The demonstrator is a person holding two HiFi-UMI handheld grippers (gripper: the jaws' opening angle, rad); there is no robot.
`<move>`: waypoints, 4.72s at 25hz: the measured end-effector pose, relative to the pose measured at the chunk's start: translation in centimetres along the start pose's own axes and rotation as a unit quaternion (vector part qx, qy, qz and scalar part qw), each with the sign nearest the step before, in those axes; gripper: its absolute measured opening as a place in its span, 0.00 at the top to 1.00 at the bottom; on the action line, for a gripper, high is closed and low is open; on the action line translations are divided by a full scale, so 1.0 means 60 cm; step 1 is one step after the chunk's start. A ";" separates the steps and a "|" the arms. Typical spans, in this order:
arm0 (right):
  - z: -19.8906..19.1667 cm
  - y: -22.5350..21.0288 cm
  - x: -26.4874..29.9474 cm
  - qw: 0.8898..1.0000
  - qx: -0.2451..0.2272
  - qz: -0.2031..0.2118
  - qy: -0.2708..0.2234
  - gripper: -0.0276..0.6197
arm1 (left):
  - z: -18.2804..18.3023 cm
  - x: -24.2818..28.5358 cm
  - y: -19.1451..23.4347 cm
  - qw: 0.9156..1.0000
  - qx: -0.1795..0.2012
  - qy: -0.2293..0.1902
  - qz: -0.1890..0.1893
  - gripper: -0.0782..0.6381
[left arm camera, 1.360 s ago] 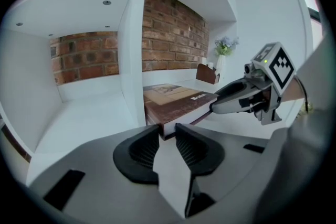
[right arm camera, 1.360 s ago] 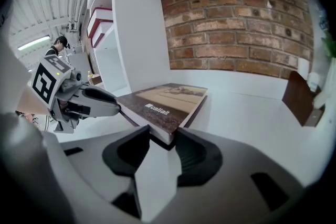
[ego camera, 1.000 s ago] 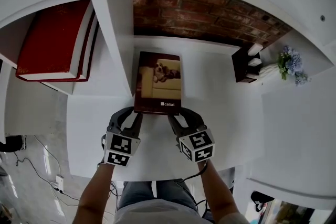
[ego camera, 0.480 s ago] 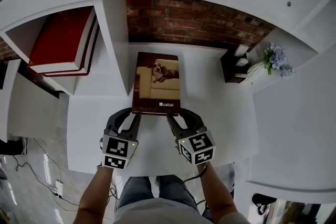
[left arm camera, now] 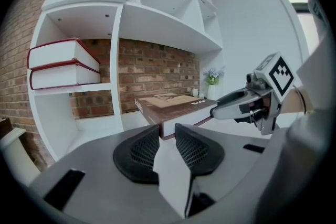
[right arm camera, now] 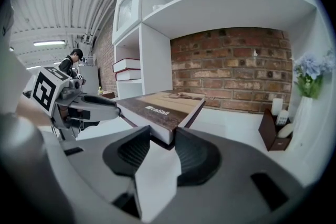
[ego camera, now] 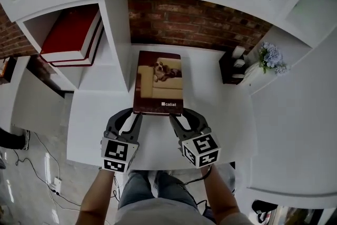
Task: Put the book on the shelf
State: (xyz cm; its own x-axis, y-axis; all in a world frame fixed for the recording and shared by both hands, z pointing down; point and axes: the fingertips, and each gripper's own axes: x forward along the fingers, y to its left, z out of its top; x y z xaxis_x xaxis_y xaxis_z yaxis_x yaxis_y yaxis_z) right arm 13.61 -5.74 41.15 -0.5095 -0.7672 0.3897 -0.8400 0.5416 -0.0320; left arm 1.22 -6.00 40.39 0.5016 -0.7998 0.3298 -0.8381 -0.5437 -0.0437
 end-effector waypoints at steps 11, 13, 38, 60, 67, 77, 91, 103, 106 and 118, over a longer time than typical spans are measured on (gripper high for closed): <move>0.018 0.038 -0.060 0.999 -0.023 0.033 -0.011 0.72 | 0.018 -0.078 -0.036 0.999 -0.011 -0.025 0.045 0.75; 0.021 0.047 -0.068 0.999 -0.026 0.040 -0.015 0.72 | 0.020 -0.093 -0.039 0.998 -0.013 -0.029 0.054 0.75; 0.077 0.171 -0.105 0.988 -0.060 0.137 -0.050 0.73 | 0.043 -0.262 -0.027 0.981 -0.038 -0.080 0.175 0.75; 0.168 0.298 -0.103 0.967 -0.082 0.227 -0.078 0.73 | 0.087 -0.409 0.029 0.950 -0.049 -0.130 0.280 0.76; 0.196 0.323 -0.103 0.963 -0.090 0.238 -0.089 0.73 | 0.103 -0.438 0.045 0.943 -0.049 -0.145 0.296 0.76; 0.250 0.339 -0.097 0.960 -0.098 0.238 -0.109 0.73 | 0.143 -0.456 0.077 0.938 -0.036 -0.165 0.303 0.76; 0.302 0.332 -0.056 0.962 -0.100 0.223 -0.123 0.73 | 0.175 -0.431 0.136 0.940 -0.041 -0.175 0.289 0.76; 0.334 0.322 0.002 0.967 -0.091 0.202 -0.130 0.74 | 0.188 -0.392 0.202 0.947 -0.040 -0.174 0.267 0.76; 0.345 0.322 0.019 0.968 -0.090 0.196 -0.129 0.74 | 0.193 -0.382 0.224 0.949 -0.042 -0.174 0.261 0.75; 0.366 0.318 0.075 0.973 -0.079 0.171 -0.131 0.74 | 0.196 -0.348 0.286 0.955 -0.044 -0.174 0.234 0.75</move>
State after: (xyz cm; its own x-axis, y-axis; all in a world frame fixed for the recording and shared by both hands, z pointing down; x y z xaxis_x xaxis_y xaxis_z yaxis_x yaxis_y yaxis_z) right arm -8.78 -6.38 22.08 -0.8017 -0.5831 0.1315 -0.5844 0.8108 0.0324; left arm -21.10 -1.65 21.66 0.0948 -0.9946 -0.0411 -0.9953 -0.0938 -0.0258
